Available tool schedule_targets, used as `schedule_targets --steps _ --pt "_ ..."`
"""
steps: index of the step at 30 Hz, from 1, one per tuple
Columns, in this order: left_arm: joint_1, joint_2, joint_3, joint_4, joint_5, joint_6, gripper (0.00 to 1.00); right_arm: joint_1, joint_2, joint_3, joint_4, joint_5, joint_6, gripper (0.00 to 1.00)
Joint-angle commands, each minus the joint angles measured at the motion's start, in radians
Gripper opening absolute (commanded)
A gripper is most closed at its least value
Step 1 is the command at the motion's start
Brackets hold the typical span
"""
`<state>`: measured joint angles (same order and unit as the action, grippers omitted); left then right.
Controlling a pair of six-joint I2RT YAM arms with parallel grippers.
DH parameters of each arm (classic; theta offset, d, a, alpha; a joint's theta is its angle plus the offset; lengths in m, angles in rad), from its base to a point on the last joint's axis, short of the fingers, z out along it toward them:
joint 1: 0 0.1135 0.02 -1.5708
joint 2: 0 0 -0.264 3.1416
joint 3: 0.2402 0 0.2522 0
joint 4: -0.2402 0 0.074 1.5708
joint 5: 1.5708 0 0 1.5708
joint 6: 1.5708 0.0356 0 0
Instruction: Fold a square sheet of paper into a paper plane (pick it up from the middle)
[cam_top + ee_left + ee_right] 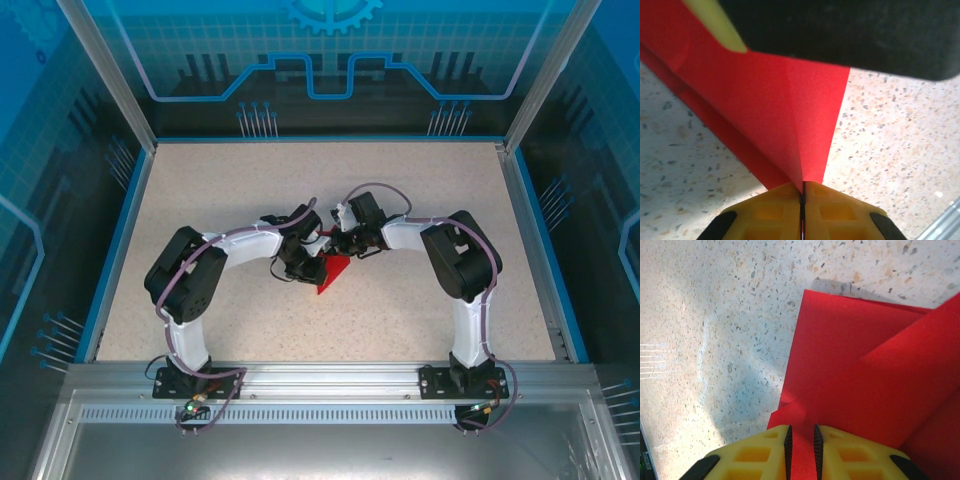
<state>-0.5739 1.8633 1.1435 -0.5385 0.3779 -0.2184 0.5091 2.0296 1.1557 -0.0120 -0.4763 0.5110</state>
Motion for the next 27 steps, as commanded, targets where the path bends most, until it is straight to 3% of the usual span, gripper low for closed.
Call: schedule_targets --steps 1,20,27 --pt "0.026 -0.019 -0.03 0.048 0.118 -0.027 0.09 -0.014 -0.004 -0.014 -0.039 0.011 -0.029 0.21" --pt "0.109 0.002 -0.186 0.24 0.211 -0.111 0.1 -0.013 0.013 -0.008 -0.074 0.055 -0.05 0.21" --pt "0.112 -0.042 -0.174 0.23 0.195 -0.123 0.25 -0.008 0.023 0.005 -0.11 0.077 -0.068 0.21"
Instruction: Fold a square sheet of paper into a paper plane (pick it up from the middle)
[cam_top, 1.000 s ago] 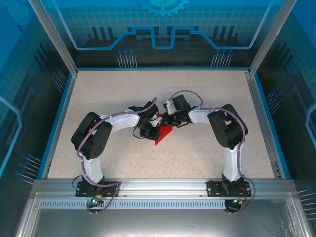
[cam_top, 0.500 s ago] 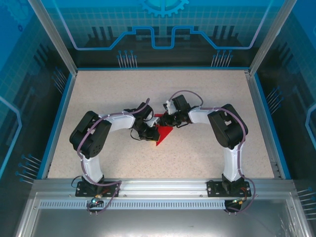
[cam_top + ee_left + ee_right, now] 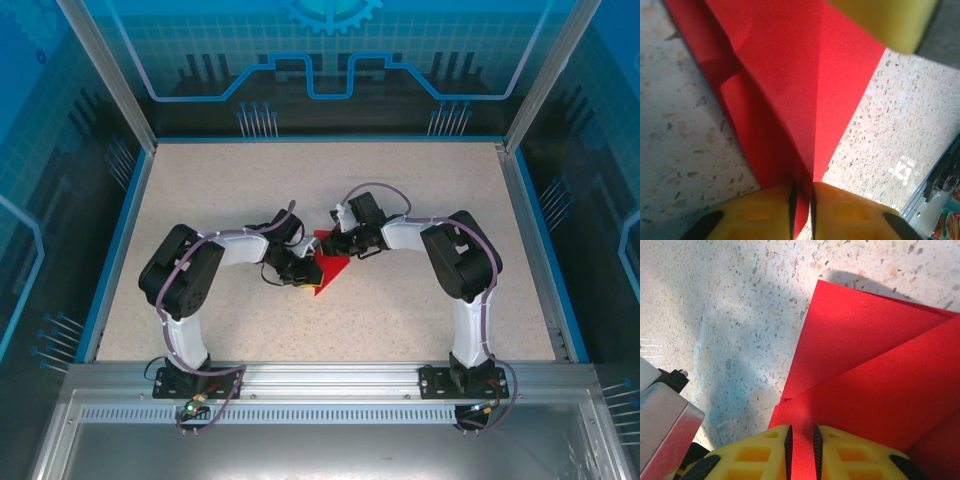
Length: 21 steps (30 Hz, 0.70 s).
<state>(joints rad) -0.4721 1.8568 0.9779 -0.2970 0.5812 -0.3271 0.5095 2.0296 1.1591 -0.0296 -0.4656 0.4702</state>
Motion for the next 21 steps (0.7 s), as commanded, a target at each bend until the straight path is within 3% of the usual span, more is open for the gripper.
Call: schedule_targets --steps 1,8,14,21 --pt "0.01 -0.052 -0.007 -0.02 -0.019 -0.013 0.27 -0.009 0.024 0.002 -0.095 0.066 -0.026 0.21" --pt "-0.005 -0.151 0.028 -0.128 -0.146 0.02 0.37 -0.008 0.029 0.007 -0.095 0.061 -0.025 0.21" --pt "-0.062 -0.117 0.091 -0.218 -0.298 0.04 0.43 -0.008 0.032 0.008 -0.086 0.052 -0.021 0.21" --pt "-0.099 -0.051 0.125 -0.187 -0.294 0.016 0.45 -0.006 0.028 0.007 -0.081 0.043 -0.019 0.21"
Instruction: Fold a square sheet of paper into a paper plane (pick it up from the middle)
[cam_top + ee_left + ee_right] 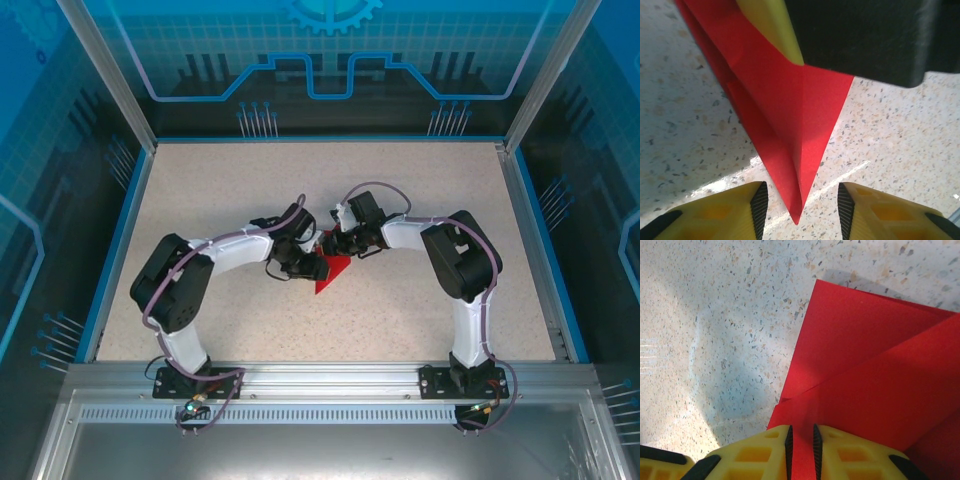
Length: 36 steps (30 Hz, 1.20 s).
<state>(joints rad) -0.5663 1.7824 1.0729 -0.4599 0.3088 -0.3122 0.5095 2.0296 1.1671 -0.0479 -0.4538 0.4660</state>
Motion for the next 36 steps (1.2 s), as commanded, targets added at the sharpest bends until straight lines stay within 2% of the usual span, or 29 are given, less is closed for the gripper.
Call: schedule_targets --steps 1,5,11,19,29,36 --pt "-0.007 0.029 0.035 -0.028 -0.031 0.001 0.45 -0.007 0.027 -0.002 -0.061 0.029 -0.015 0.21" --pt "-0.01 0.063 0.054 -0.053 -0.095 0.0 0.45 -0.005 0.024 -0.006 -0.053 0.024 -0.012 0.21" --pt "-0.017 0.096 0.058 -0.029 -0.085 -0.013 0.43 -0.005 0.024 -0.009 -0.051 0.02 -0.011 0.21" --pt "-0.017 0.114 0.041 -0.013 -0.068 -0.013 0.29 -0.008 0.021 -0.012 -0.046 0.025 -0.01 0.21" --pt "-0.018 0.135 0.018 0.0 -0.053 -0.003 0.21 -0.011 0.02 -0.014 -0.044 0.027 -0.01 0.21" --pt "-0.02 0.114 0.028 -0.008 -0.028 0.002 0.21 -0.011 0.021 -0.01 -0.053 0.034 -0.015 0.21"
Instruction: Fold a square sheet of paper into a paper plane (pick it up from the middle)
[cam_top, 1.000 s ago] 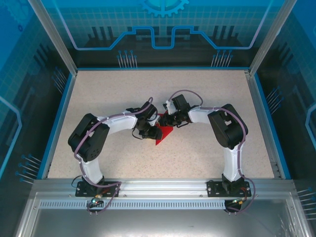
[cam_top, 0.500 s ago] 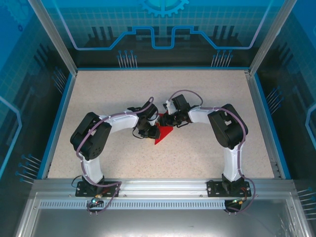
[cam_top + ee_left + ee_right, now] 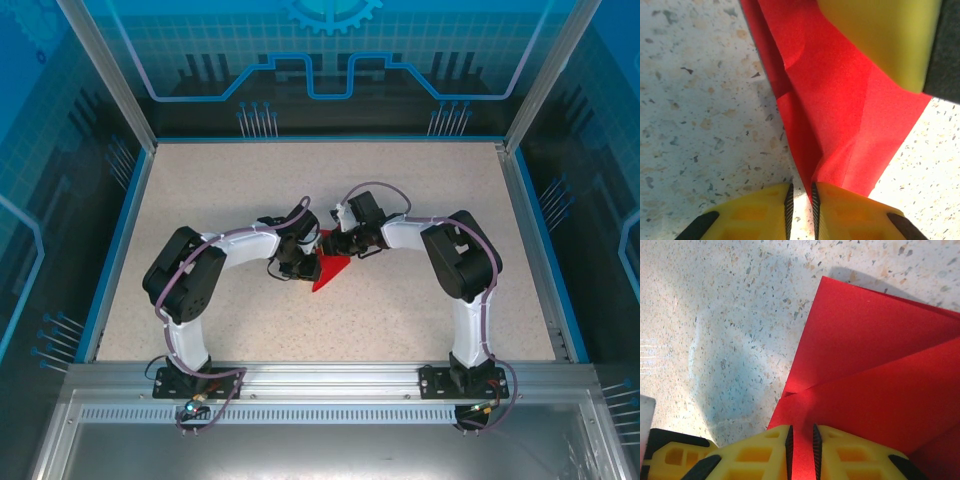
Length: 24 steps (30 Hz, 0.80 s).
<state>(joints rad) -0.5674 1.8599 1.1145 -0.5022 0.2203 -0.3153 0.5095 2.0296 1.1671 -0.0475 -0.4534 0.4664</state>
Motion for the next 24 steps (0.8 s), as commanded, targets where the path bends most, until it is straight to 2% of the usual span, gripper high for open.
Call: schedule_targets --steps 1,11,16,24 --pt "-0.019 0.035 -0.005 0.025 0.06 0.005 0.21 -0.011 0.021 -0.01 -0.053 0.033 -0.015 0.21" --pt "-0.026 -0.106 0.073 -0.069 -0.069 -0.032 0.22 -0.011 0.024 -0.014 -0.054 0.038 -0.017 0.21" --pt "-0.052 -0.154 0.095 -0.063 -0.045 -0.05 0.22 -0.011 0.028 -0.013 -0.053 0.034 -0.018 0.21" --pt "-0.072 -0.064 0.074 0.026 0.043 -0.053 0.17 -0.013 0.028 -0.014 -0.049 0.021 -0.019 0.2"
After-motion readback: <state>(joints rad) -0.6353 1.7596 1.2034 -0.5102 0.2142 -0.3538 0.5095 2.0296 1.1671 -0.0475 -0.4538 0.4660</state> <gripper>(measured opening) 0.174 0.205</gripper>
